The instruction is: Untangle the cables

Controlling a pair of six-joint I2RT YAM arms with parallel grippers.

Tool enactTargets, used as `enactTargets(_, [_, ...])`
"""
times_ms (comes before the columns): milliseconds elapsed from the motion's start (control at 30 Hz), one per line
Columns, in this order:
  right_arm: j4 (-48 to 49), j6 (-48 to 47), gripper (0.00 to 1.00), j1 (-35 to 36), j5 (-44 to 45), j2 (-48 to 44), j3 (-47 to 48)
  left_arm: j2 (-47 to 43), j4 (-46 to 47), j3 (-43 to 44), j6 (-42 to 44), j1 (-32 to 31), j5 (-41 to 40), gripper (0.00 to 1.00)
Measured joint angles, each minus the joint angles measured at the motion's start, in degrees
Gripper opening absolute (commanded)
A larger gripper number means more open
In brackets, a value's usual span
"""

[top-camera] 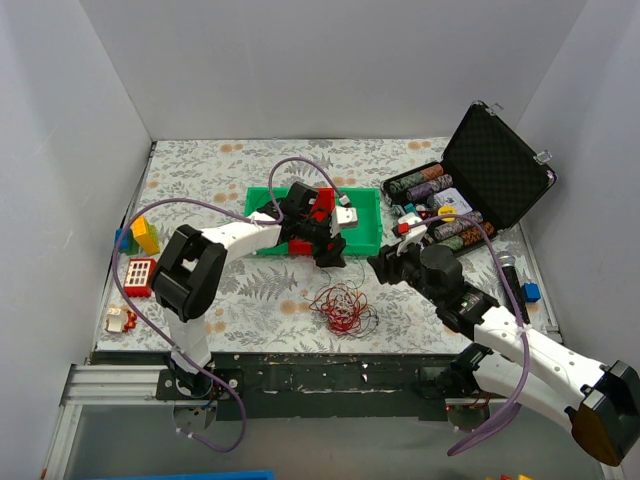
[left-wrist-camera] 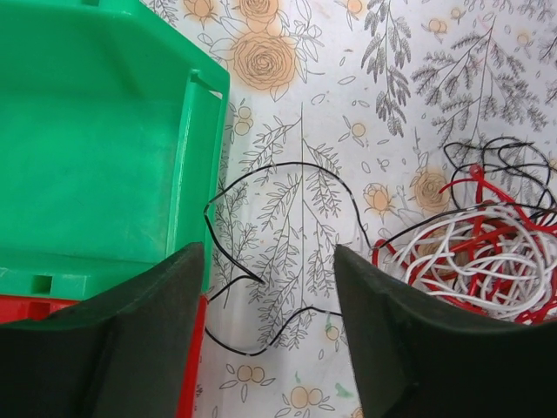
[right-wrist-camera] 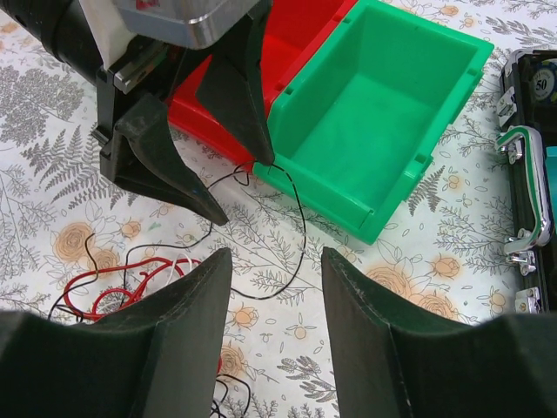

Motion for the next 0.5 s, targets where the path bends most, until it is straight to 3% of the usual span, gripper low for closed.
enactTargets(100, [-0.1,0.0,0.53,-0.4,-0.1,0.0,0.0,0.8,0.2,0.0,0.1,0.0,-0.1,0.18])
enactTargets(167, [-0.1,0.1,0.53,-0.7,-0.2,0.0,0.0,1.2,0.3,0.0,0.2,0.0,-0.2,0.01])
enactTargets(267, [-0.2,0.2,0.56,-1.2,-0.3,0.0,0.0,1.3,0.4,0.1,-0.1,0.0,-0.3,0.0])
enactTargets(367, [-0.2,0.4,0.75,-1.5,-0.9,0.1,0.0,1.1,0.4,0.9,-1.1,0.0,-0.8,0.0])
enactTargets(500, [0.2,0.9,0.87,-1.5,-2.2,1.6,0.0,-1.3,0.1,1.1,-3.6,0.0,-1.8,0.0])
